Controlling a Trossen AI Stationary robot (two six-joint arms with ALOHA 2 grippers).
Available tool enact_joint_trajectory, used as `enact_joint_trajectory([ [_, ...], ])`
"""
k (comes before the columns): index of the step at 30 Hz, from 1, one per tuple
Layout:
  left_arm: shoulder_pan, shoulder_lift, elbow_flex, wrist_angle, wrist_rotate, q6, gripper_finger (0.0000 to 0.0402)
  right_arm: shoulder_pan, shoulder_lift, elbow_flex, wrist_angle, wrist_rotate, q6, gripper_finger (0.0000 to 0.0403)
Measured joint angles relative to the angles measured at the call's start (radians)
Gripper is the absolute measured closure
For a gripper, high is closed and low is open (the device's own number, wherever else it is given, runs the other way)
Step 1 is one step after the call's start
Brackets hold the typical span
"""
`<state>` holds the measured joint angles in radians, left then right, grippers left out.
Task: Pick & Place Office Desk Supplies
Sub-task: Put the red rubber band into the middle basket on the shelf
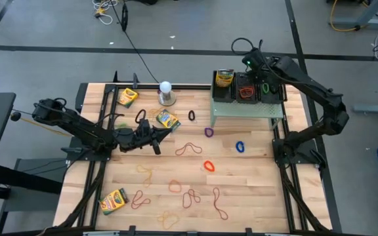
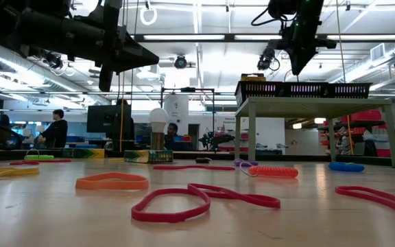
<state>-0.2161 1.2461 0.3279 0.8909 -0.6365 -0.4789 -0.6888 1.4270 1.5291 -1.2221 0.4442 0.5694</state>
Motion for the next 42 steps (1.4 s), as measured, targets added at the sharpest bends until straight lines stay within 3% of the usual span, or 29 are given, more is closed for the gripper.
enact_joint_trajectory([
  [12, 0.0, 0.0, 0.0, -0.005, 0.0, 0.0, 0.0394, 0.0, 0.001, 0.0, -0.001, -0.007, 0.038, 0.0212],
  [15, 0.0, 0.0, 0.0, -0.005, 0.0, -0.001, 0.0394, -0.013, 0.001, 0.0, -0.001, -0.097, 0.056, 0.0185],
  [20, 0.0, 0.0, 0.0, -0.005, 0.0, -0.012, 0.0394, -0.035, 0.001, 0.0, -0.009, -0.226, 0.102, 0.0166],
  [28, 0.0, 0.0, 0.0, -0.007, 0.0, -0.031, 0.0394, -0.035, 0.001, 0.0, -0.061, -0.293, 0.095, 0.0168],
  [35, 0.0, 0.0, 0.0, -0.007, 0.001, -0.037, 0.0394, -0.002, 0.001, 0.0, -0.069, -0.102, -0.059, 0.018],
  [42, 0.0, 0.0, 0.0, -0.007, 0.001, -0.037, 0.0394, 0.069, 0.001, 0.0, -0.052, 0.187, -0.237, 0.0133],
])
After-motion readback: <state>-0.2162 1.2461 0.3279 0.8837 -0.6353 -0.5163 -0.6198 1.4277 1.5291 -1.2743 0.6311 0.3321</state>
